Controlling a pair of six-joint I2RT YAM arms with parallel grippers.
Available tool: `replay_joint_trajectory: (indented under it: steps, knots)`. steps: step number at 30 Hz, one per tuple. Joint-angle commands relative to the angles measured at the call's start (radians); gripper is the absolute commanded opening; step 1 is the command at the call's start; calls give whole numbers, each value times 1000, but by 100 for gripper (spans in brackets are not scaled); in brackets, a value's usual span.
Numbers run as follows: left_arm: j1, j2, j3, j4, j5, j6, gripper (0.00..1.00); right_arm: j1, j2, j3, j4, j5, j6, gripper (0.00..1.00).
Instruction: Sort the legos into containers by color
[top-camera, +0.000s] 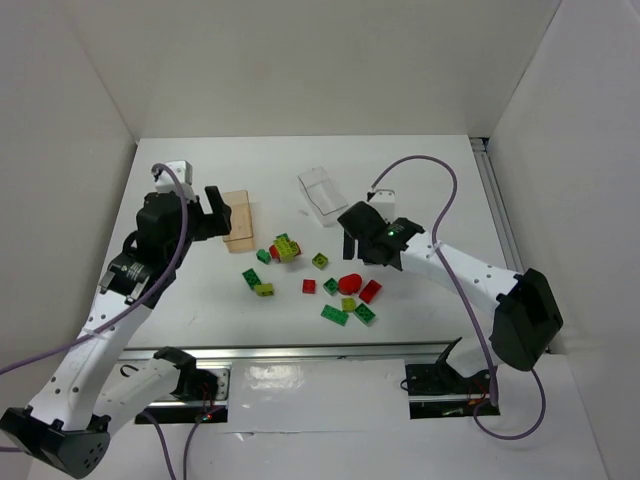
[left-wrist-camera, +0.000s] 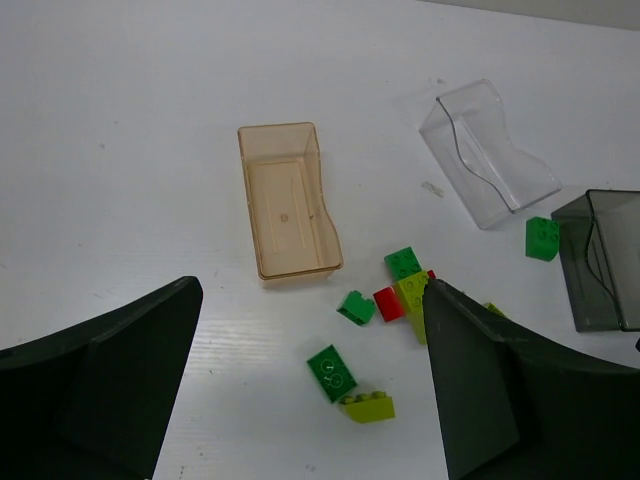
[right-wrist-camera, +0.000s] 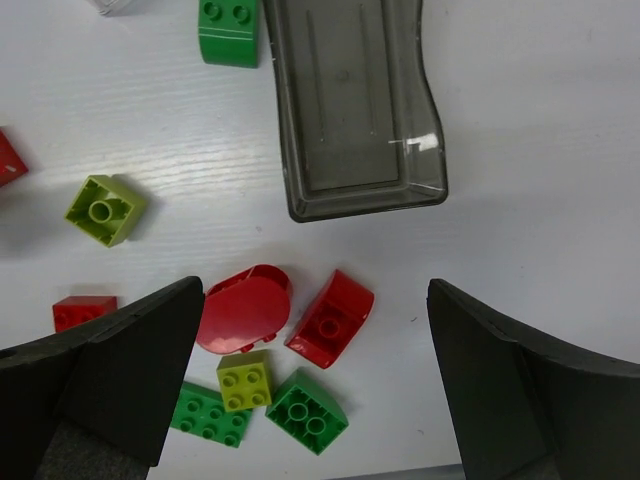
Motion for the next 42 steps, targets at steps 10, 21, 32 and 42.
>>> replay_joint_trajectory:
  steps: [10,21,32,42]
  knots:
    - [-1,117,40,-67,122,-44,98,48,-51,-7,81,-51,-1,100]
    - [-10,154,-25,-127,202,-137,94,209,-220,-222,128,-106,45,100]
    - [-19,178,-15,-127,221,-146,94,197,-59,-252,286,-125,-151,100]
    - [-19,187,-6,-127,202,-136,94,100,70,-206,374,-241,-349,100]
